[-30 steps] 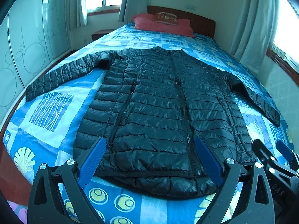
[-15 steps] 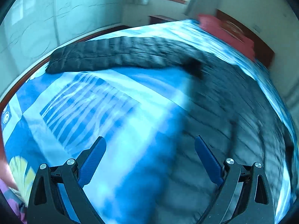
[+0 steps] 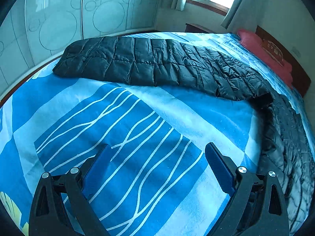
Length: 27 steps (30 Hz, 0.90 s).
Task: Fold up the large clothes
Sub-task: 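Reach the right gripper to the jacket sleeve cuff and close on it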
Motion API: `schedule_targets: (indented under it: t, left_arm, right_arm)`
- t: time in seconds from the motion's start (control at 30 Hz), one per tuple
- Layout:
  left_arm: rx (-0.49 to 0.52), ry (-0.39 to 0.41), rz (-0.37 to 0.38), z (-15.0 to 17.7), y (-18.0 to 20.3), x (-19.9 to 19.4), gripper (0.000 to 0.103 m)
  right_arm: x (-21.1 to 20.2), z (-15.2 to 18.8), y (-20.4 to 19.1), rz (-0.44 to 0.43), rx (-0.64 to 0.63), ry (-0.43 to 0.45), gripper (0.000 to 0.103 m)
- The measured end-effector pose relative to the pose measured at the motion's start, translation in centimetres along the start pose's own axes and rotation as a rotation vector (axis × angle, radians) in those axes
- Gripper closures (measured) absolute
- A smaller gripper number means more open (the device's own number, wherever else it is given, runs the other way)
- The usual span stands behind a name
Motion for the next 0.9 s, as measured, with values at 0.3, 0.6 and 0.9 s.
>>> schedule_targets:
  t: [0.3, 0.6, 0.9]
  left_arm:
    - [0.030, 0.013, -0.058, 0.0, 0.2, 0.8, 0.008]
    - [0.043, 0.014, -0.080, 0.1, 0.2, 0.9, 0.008]
    - [0.047, 0.015, -0.089, 0.0, 0.4, 1.3, 0.008]
  right_arm:
    - [1.2, -2.8, 1.1, -0.048, 0.025, 0.088, 0.050]
    - [-0.5, -3.5, 3.1, -0.079, 0.128, 0.136, 0.070]
    - [1.6, -2.8, 0.4, -0.054, 0.068, 0.099, 0.045]
Point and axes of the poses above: each gripper's, at about its wrist camera, not at the fingertips, and x roughly the way its jaws point, y to its right, z to its underside, the point moved 9 cm from there along x, roughly the way its jaws point, and after that the axes turned 9 degrees about -y, right-handed, at the moved point
